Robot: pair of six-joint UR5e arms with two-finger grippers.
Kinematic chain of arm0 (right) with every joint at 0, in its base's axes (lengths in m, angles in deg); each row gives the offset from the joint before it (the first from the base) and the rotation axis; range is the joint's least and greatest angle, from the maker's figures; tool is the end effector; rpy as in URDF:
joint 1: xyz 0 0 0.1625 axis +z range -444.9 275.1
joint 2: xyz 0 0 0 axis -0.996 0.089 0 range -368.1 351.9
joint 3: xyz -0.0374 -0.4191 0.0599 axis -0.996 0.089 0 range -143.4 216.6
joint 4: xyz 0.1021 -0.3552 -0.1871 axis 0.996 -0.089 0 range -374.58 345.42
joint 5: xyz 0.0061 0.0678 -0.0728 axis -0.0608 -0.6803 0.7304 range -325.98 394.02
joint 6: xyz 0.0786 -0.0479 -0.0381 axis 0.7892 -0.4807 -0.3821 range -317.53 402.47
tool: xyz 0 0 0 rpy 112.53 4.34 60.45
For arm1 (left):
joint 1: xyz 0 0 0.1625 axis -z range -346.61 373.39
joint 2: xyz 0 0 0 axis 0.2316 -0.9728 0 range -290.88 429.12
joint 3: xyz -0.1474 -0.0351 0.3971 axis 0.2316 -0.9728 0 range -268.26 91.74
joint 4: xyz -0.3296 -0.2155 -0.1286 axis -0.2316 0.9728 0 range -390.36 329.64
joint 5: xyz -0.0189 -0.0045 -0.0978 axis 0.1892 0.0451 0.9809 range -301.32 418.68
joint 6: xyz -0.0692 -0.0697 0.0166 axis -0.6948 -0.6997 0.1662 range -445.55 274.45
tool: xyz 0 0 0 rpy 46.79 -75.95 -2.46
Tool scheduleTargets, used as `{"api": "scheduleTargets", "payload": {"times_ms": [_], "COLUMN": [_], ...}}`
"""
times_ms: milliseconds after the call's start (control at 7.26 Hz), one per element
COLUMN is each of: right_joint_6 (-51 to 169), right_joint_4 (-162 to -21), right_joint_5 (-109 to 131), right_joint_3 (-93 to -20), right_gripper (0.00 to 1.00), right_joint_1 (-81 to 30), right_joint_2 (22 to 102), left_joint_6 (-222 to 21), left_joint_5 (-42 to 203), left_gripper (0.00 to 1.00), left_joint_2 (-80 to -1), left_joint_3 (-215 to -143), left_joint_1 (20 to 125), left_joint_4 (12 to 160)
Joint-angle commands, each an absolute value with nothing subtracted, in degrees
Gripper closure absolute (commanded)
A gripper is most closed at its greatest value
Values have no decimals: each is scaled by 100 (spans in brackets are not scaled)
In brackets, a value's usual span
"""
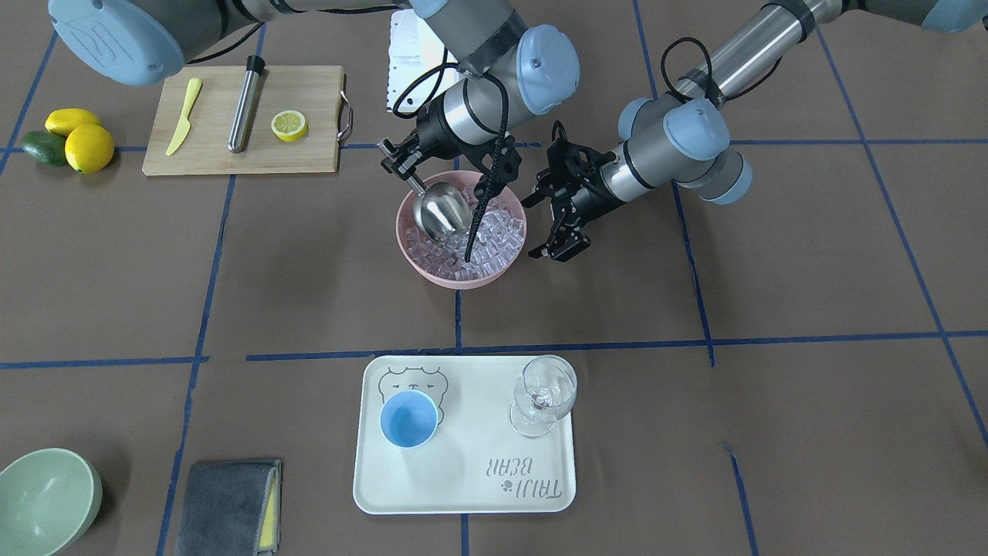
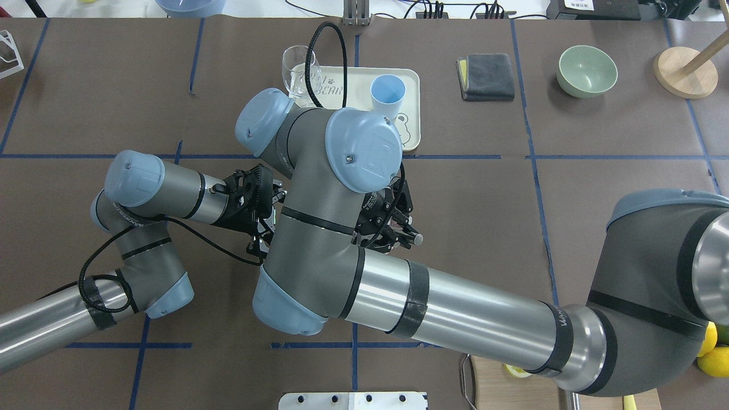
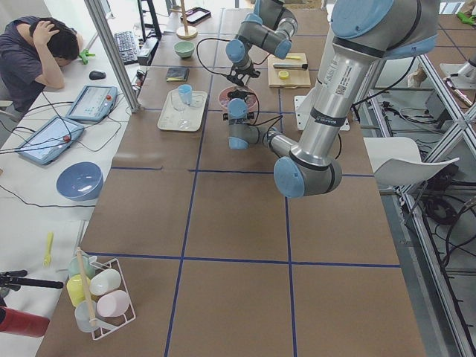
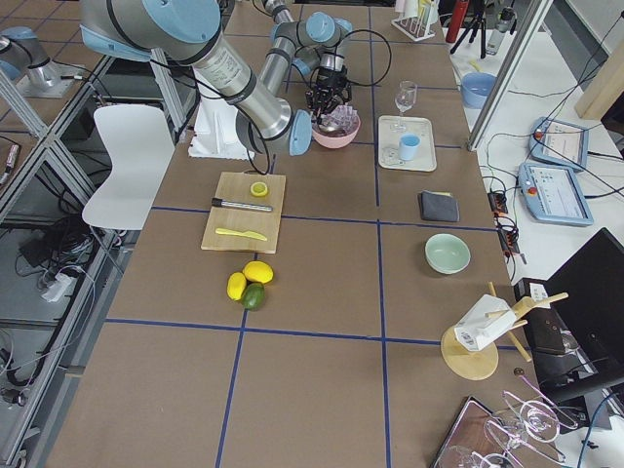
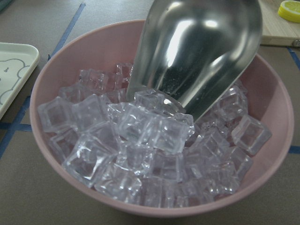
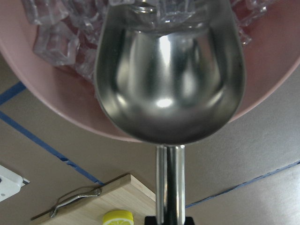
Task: Put ice in cup with scoop
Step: 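Tilt and lift the ice-filled scoop out of the bowl with the right gripper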
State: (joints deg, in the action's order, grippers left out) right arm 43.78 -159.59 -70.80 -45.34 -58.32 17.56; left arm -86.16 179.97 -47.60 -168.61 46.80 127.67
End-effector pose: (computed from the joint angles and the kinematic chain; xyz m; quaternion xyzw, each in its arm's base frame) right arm -0.5802 -0.4108 0.1144 -0.0597 -0.1148 -0.5128 0.8487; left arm 0.5055 -0.4311 0.3350 0.4766 0.4861 0.4939 0.5409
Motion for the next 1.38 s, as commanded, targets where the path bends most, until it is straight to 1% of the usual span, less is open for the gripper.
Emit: {"api": "scheduleTargets", "payload": {"times_ms": [0,138,276,551,965,1240], "right_joint_6": [4527,4572,4590,4782,4923,5161], "right_joint_4": [-15602,-15425,-15398,-14829,-14573,-14055], "right_joint_5": [-7084,-7084,-7092,-7084,-7075,-7084], "right_joint_3": [-5212,-5704,-5979,-6061,-6043,-6069], "right_gripper": [100,100,100,100,100,100], "right_joint_1": [-5853,-5853,-5862,-5896,-5984,-6002], "right_joint_2": [2315,2693,2854,3082,3136,3312], "left_joint_6": [-8625,-8625,-8625,-8617,-8625,-8625], "left_joint_5": [17997,17997,17997,17997,17997,17997], "left_gripper": [0,0,0,0,0,0], "left_joint_2": [-4752,-4760,-4760,-4760,-4760,-4760], "left_joint_3": [-16868,-16859,-16859,-16859,-16859,-16859], "left_joint_1": [4679,4679,4679,4679,4670,4679], "left_joint_4": [12767,12767,12767,12767,12767,12767]}}
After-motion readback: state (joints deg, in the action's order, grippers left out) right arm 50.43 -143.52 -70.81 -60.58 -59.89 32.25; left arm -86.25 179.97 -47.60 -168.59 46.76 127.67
